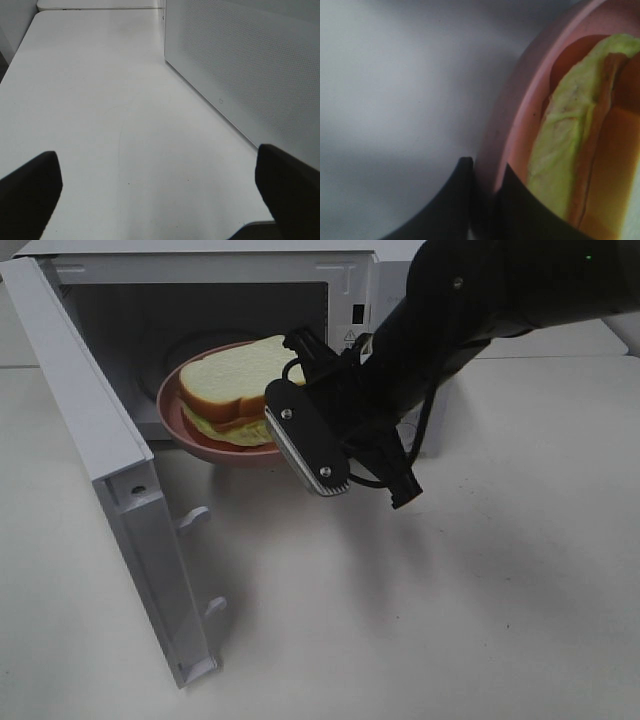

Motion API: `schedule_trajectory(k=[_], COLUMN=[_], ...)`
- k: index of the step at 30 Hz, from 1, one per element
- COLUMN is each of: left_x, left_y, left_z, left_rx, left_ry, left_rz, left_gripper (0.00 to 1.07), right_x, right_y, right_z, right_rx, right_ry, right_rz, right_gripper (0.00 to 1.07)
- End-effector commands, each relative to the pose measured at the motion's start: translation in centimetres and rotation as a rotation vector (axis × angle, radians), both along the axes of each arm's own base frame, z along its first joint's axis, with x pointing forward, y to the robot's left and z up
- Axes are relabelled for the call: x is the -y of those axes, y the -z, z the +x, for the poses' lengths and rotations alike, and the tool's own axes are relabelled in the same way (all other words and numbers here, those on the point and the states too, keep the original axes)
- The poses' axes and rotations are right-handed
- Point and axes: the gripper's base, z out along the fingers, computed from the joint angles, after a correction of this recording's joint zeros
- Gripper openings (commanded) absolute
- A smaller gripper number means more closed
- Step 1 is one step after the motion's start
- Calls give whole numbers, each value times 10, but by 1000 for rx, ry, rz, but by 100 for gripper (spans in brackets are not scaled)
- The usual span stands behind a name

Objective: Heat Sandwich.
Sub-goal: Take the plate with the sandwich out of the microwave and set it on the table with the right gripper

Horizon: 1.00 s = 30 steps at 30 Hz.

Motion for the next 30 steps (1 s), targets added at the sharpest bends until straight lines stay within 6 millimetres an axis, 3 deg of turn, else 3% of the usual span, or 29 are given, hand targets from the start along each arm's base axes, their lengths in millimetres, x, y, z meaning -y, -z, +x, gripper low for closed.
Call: schedule_trajectory(k=[1,14,30], left_x=[1,1,1], left_y=[0,0,0], left_z=[-2,-2,-2], left_rx=[19,19,19], left_ry=[1,1,1], left_rz=[-8,-8,-8], left_gripper=[98,98,98], right_x=[8,47,82], right_y=[-12,-18,-24], right_z=[-10,-62,-107], right_rx=[51,46,62], right_ry=[1,-4,28], right_rz=[27,13,22], right_gripper=[0,0,0])
